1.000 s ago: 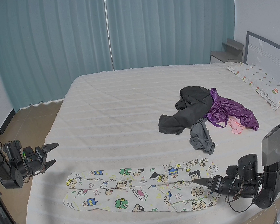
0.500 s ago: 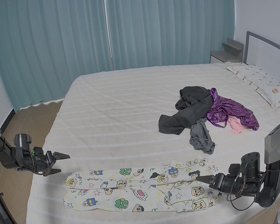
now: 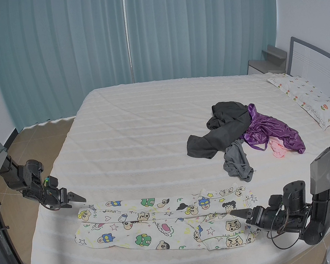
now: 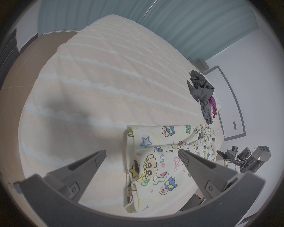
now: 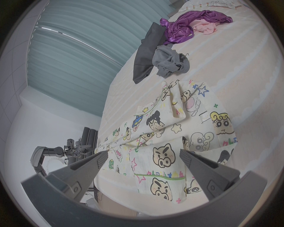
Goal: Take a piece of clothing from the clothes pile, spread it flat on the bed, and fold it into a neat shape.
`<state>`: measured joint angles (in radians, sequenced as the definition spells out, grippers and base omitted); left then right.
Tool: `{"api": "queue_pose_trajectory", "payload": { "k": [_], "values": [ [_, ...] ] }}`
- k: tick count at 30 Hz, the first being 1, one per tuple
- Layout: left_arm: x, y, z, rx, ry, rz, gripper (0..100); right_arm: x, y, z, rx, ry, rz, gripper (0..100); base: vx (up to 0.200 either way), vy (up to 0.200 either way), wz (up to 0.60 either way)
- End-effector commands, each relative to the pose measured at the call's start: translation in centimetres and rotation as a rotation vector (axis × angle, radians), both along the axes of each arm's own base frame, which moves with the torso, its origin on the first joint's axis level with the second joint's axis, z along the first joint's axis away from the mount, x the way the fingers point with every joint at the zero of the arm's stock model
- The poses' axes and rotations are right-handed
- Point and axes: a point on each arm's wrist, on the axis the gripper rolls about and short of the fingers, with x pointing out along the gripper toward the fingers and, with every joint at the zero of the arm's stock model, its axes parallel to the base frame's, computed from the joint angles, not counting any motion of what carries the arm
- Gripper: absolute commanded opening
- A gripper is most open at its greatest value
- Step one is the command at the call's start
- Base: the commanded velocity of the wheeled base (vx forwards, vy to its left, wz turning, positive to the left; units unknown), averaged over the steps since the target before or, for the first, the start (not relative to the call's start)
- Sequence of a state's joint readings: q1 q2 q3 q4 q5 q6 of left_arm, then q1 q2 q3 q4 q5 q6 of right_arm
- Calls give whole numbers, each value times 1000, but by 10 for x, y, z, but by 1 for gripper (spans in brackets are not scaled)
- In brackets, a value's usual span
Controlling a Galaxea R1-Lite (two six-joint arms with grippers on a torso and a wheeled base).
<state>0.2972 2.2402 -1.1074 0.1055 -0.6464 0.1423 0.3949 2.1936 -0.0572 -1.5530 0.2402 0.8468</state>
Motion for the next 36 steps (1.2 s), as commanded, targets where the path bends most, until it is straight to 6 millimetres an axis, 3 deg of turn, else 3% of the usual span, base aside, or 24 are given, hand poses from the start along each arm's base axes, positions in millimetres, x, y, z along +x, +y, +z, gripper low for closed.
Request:
{"api": "queue_pose_trajectory", "payload": {
  "k": [1,14,15,24,36],
  "values": [
    [5,-9,-7,-5,10,-31,100,1,1,0,5,-12,1,100,0,0,0],
    [5,-35,-11,14,25,-107,100,1,1,2,5,-17,1,100,0,0,0],
    [5,-36,-11,19,27,-110,0,1,0,2,6,-18,-1,100,0,0,0],
    [6,-35,-8,49,24,-98,0,1,0,2,6,-20,0,100,0,0,0],
    [18,-31,21,62,-71,-72,0,-2,2,2,-1,-17,8,100,0,0,0]
  ]
}}
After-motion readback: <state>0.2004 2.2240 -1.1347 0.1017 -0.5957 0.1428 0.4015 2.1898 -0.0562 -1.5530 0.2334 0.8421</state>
